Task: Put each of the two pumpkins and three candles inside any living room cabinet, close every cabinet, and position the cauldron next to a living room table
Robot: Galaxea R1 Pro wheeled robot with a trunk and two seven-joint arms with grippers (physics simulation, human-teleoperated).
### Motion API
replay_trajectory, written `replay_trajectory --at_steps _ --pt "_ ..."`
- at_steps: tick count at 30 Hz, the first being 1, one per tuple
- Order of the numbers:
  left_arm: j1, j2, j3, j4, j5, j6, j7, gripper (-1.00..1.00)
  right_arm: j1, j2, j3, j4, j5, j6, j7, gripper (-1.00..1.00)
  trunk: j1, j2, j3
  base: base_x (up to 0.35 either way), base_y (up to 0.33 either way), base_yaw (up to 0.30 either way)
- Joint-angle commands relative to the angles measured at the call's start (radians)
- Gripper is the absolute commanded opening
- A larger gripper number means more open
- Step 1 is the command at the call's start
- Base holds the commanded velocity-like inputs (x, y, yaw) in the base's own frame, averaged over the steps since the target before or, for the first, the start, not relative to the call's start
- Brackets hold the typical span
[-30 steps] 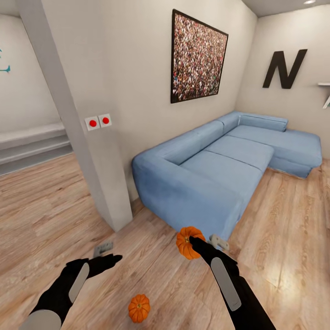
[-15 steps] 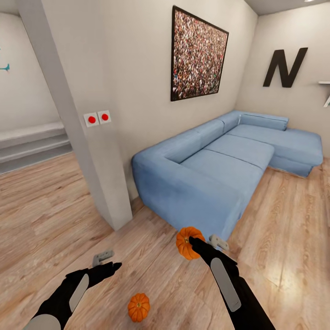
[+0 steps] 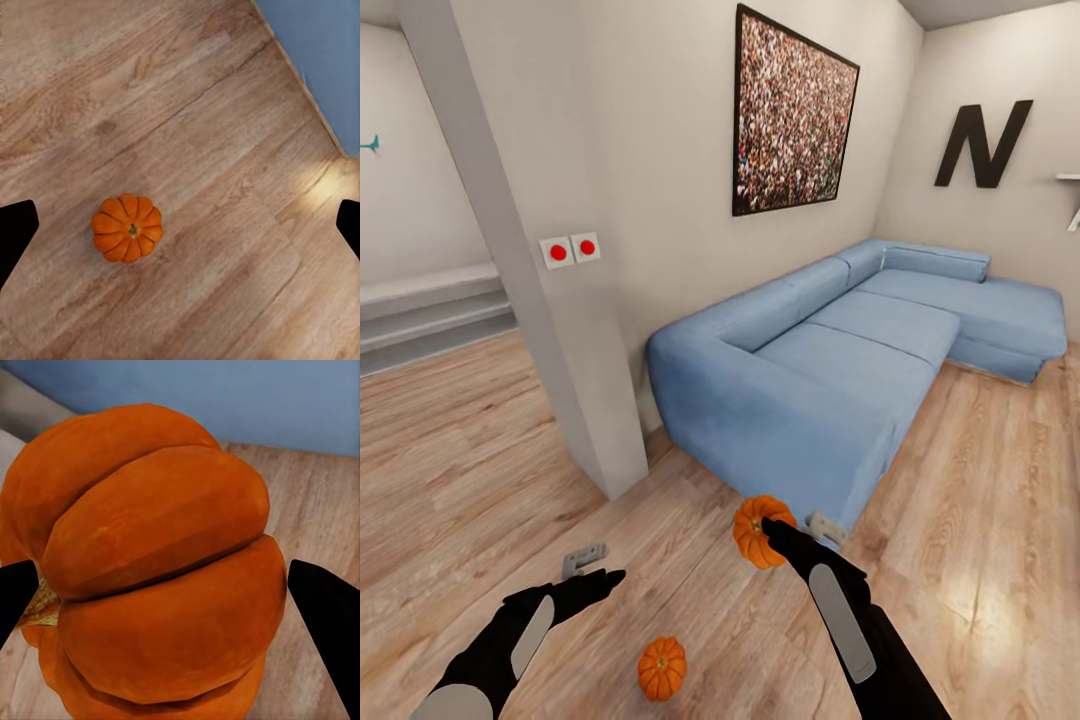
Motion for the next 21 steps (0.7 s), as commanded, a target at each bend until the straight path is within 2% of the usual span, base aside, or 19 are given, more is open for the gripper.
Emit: replay_trajectory --at_steps 1,21 --pt "0.000 0.000 0.004 -0.001 0.005 0.008 -0.003 1.00 -0.001 0.000 0.001 -0.002 -0.010 0.000 -0.008 -1.00 0.004 -0.008 -0.004 0.000 0.000 0.000" --pt "0.000 -0.003 0.004 0.000 0.004 0.007 0.002 1.00 -0.001 0.001 0.008 0.005 -0.010 -0.001 -0.009 -1.00 0.081 -0.148 -0.067 0.000 0.000 0.000"
